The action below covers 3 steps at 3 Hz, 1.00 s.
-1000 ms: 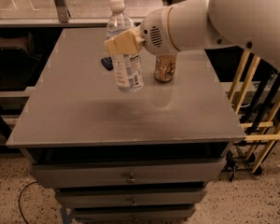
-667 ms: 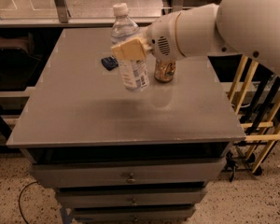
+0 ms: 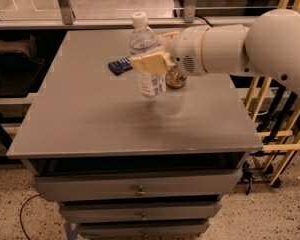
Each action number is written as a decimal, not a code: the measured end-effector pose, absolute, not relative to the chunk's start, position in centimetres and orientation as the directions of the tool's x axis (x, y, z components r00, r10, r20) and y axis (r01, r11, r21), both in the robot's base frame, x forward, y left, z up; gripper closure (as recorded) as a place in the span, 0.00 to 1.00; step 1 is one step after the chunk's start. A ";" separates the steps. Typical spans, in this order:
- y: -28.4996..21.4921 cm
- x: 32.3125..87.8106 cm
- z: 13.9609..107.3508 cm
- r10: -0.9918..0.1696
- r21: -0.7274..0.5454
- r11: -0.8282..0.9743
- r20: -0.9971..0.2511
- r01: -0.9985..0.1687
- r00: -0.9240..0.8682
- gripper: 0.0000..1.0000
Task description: Place blue plastic bottle upright
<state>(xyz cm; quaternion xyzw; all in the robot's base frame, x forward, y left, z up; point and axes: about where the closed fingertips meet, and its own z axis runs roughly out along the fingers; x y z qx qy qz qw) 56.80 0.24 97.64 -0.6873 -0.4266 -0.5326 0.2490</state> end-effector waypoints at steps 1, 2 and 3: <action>-0.6 57.1 97.0 0.310 0.123 -0.509 0.950 0.852 0.048 1.00; -1.4 57.6 96.2 0.302 0.116 -0.516 0.952 0.849 0.053 1.00; -2.4 58.1 95.7 0.278 0.092 -0.528 0.958 0.844 0.069 1.00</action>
Offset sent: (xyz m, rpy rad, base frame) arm 0.0153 -0.0334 -0.0236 0.0299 -0.0157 -0.0188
